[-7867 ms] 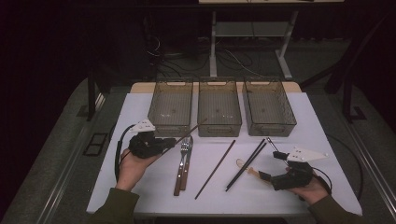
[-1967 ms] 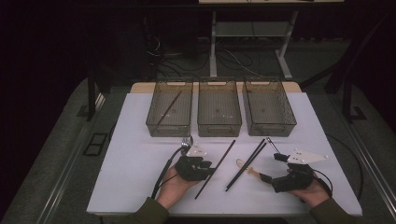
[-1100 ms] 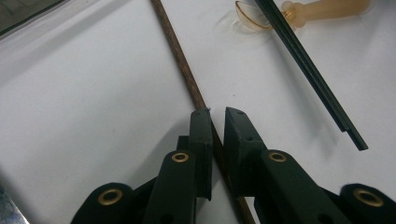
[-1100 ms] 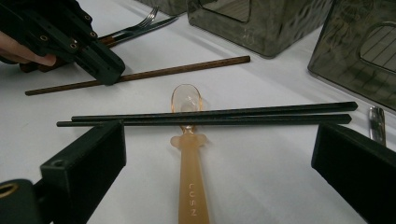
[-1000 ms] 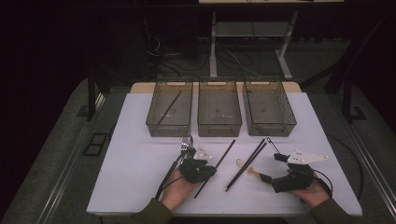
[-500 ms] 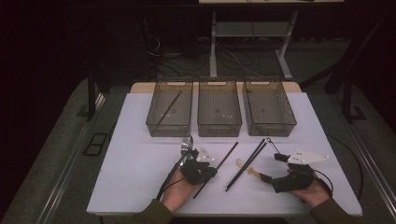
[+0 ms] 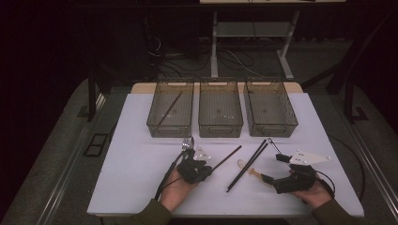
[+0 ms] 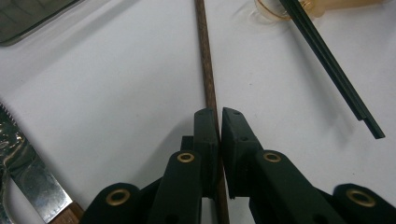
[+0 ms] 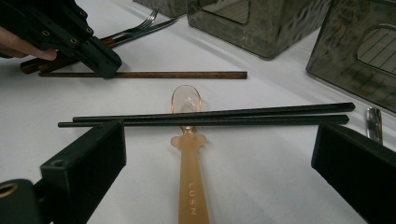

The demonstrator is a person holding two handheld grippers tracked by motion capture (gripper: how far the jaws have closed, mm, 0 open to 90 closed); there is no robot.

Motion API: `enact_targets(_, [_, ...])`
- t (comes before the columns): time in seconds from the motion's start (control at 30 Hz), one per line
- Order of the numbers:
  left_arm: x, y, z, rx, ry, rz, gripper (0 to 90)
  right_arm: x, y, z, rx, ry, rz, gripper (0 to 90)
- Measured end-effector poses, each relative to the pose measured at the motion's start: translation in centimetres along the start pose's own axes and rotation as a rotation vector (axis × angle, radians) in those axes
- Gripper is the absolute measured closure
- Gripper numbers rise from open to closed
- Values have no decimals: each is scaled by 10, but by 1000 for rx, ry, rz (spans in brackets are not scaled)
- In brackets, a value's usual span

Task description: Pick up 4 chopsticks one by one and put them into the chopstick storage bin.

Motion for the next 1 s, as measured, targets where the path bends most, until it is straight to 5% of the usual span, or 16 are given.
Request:
enact_targets(0.47, [2, -2, 1, -16, -35, -48, 851, 0, 0, 0, 1, -1, -4, 31])
enact_targets(1.0, [-9, 7, -12, 53, -112, -108, 851, 0, 0, 0, 3, -2, -4, 31])
Point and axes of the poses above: each handheld gripper's, and its own axes: z roughly forward along the jaws, x roughly out of its underside, y roughly to its left, the point moved 1 cm from there along z, roughly forward along the jaws, and after that the axes turned 11 degrees about -y, right-handed, at the moved point
